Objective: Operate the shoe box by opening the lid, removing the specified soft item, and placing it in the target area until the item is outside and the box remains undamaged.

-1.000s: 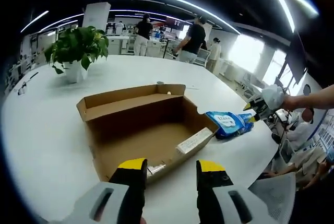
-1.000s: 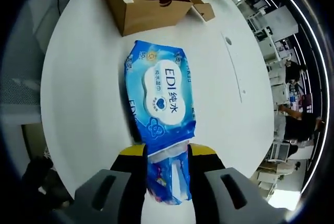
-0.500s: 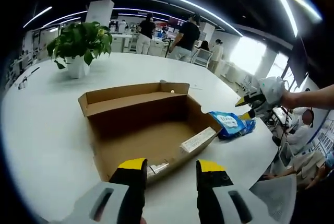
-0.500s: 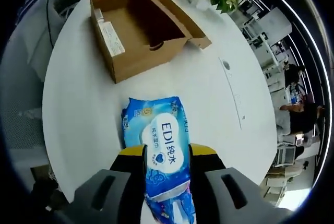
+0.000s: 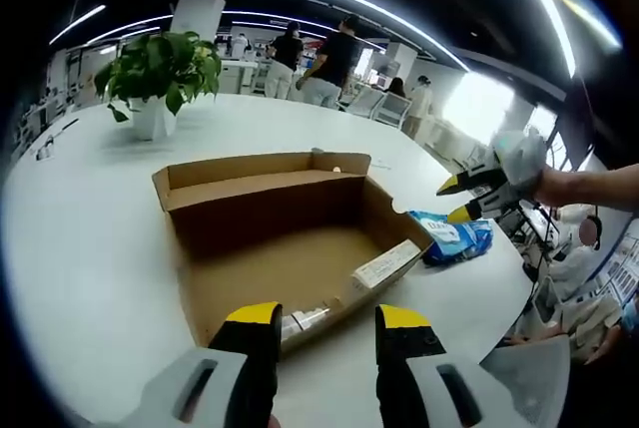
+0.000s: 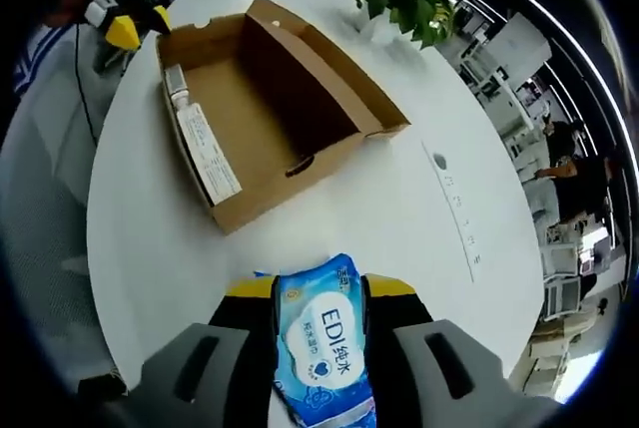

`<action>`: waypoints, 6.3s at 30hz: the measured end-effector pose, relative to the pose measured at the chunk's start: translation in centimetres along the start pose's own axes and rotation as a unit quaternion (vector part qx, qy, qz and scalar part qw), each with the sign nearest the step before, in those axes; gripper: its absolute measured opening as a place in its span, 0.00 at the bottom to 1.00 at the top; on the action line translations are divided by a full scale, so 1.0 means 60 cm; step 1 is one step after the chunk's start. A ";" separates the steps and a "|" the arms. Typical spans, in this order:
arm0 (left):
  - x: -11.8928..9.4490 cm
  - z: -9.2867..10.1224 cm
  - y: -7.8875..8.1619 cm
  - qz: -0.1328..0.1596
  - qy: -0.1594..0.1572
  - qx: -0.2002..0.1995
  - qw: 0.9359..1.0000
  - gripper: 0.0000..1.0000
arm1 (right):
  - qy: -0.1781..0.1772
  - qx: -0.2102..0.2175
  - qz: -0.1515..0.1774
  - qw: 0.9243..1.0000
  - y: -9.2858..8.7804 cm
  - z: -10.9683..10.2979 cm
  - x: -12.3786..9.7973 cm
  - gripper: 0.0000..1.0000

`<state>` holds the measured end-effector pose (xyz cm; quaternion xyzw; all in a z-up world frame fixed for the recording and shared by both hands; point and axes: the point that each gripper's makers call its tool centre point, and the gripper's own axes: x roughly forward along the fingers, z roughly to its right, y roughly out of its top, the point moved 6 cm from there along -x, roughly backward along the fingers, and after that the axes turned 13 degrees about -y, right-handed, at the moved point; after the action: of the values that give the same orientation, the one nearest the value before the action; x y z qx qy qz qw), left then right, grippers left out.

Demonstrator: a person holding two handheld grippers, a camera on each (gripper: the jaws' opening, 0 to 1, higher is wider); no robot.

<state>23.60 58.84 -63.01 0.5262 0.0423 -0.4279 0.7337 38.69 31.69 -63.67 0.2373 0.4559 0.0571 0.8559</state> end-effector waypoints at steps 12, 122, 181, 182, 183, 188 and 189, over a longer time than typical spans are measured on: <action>0.003 -0.015 0.000 0.004 0.007 -0.011 1.000 0.38 | 0.034 0.000 0.039 0.999 0.079 -0.037 0.029 0.30; 0.017 -0.038 0.001 0.010 0.018 -0.032 0.999 0.37 | 0.216 -0.174 0.018 0.960 0.168 -0.172 0.128 0.49; 0.000 0.001 0.026 0.018 0.004 -0.003 1.000 0.37 | 0.138 -0.034 0.066 0.988 0.188 -0.076 0.019 0.18; 0.000 0.003 0.025 0.018 0.004 -0.002 1.000 0.37 | 0.136 -0.032 0.067 0.988 0.188 -0.073 0.015 0.18; 0.000 0.005 0.025 0.017 0.003 -0.001 1.000 0.37 | 0.134 -0.029 0.069 0.988 0.187 -0.069 0.011 0.18; 0.001 0.015 0.027 0.015 -0.003 0.005 1.000 0.37 | 0.124 -0.017 0.075 0.989 0.182 -0.054 -0.007 0.18; 0.002 0.016 0.027 0.015 -0.004 0.006 1.000 0.37 | 0.121 -0.015 0.076 0.990 0.181 -0.051 -0.009 0.18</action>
<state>24.40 58.14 -61.43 0.5295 0.0288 -0.4195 0.7368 37.17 42.16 -59.74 0.2491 0.5359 0.1569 0.7913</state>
